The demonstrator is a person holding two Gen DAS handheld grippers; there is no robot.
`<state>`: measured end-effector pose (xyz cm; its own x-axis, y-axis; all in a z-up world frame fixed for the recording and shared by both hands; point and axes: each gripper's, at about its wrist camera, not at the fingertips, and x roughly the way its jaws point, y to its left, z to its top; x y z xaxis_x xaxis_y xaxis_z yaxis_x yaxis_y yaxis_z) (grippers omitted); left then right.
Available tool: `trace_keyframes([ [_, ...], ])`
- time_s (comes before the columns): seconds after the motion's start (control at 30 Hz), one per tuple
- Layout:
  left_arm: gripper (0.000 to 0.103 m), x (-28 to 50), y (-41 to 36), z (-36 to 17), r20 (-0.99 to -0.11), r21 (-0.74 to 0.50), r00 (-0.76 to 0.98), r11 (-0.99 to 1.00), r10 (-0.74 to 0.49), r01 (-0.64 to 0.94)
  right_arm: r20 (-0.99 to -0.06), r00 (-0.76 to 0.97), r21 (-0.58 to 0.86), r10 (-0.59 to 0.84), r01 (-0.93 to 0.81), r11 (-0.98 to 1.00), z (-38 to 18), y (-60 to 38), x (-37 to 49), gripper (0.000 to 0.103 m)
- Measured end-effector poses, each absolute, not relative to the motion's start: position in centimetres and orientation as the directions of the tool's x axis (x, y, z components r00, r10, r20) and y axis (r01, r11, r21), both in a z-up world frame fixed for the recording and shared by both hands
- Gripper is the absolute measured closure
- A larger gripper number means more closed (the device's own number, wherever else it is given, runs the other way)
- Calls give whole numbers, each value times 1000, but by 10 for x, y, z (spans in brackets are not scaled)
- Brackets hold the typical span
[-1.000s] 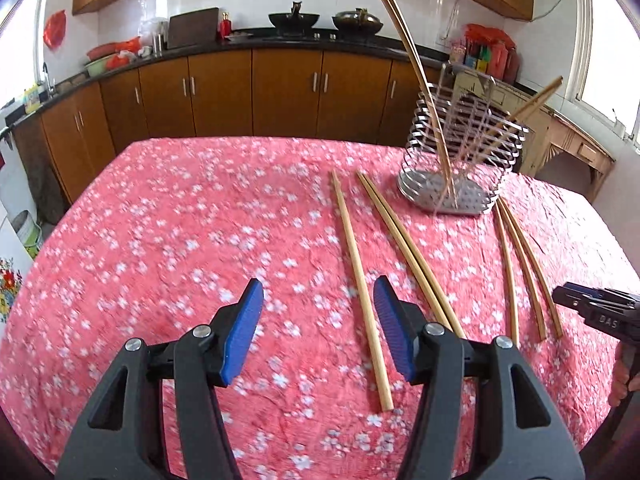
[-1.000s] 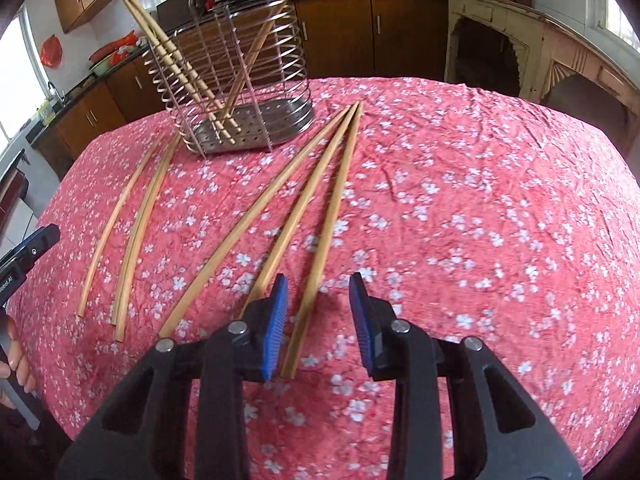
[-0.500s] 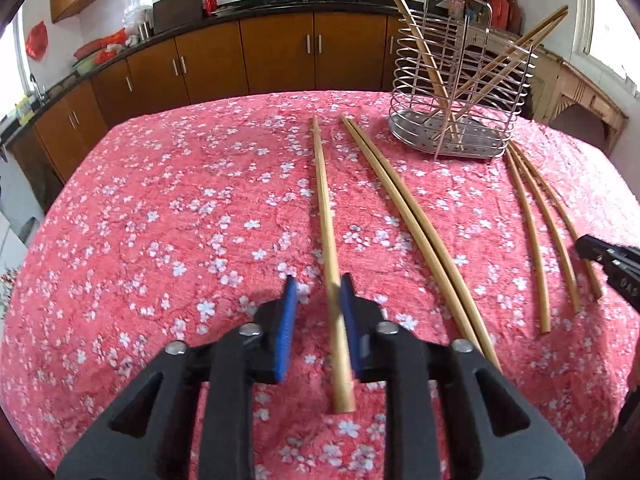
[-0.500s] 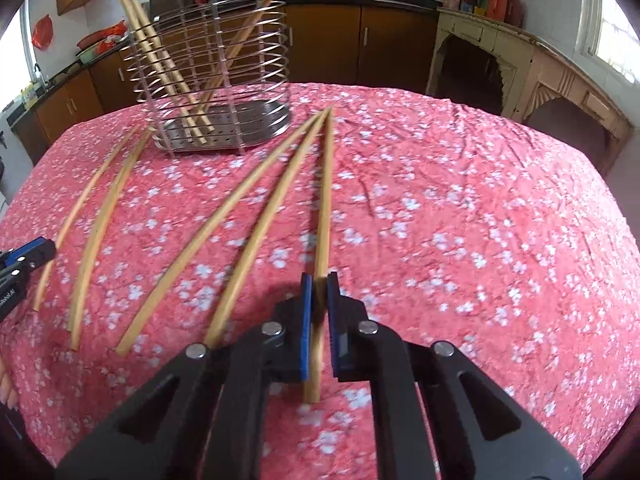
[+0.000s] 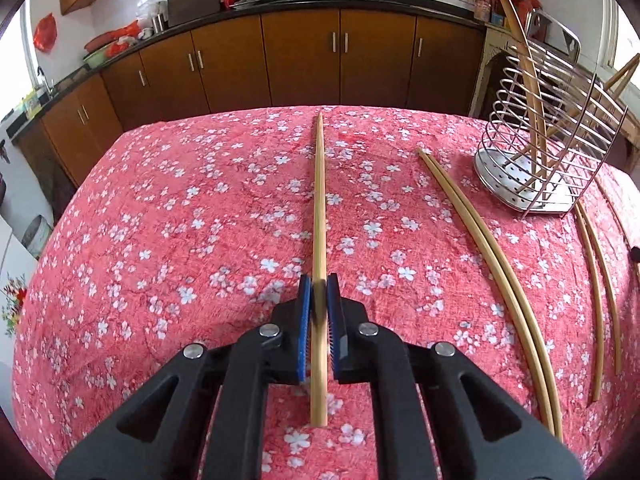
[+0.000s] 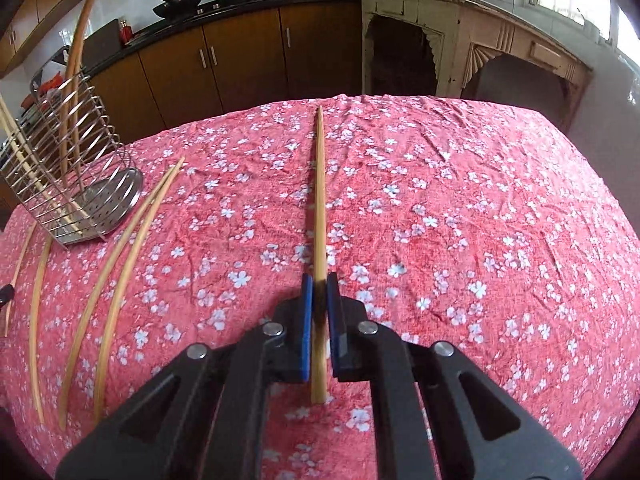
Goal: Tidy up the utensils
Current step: 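Move both tools back to the cloth above a loose chopstick each, then close the left tool on a chopstick while the right tool closes on another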
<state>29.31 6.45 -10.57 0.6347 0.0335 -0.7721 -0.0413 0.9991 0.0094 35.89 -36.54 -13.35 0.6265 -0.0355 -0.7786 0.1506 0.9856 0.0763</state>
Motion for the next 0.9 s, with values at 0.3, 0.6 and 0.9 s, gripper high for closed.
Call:
trace_keyframes([
  [0.3,60,247,73,-107,-773,-27,634,1000,-21,0,-773,633,42,-40,114,993,-136,-348,318,84],
  [0.6,53,253,65,-108,-780,14,626,1000,8,6,-758,647,-9,-84,119,993,-137,-343,315,79],
  [0.9,42,258,63,-111,-785,26,620,1000,21,0,-760,645,11,-79,134,991,-136,-351,315,76],
])
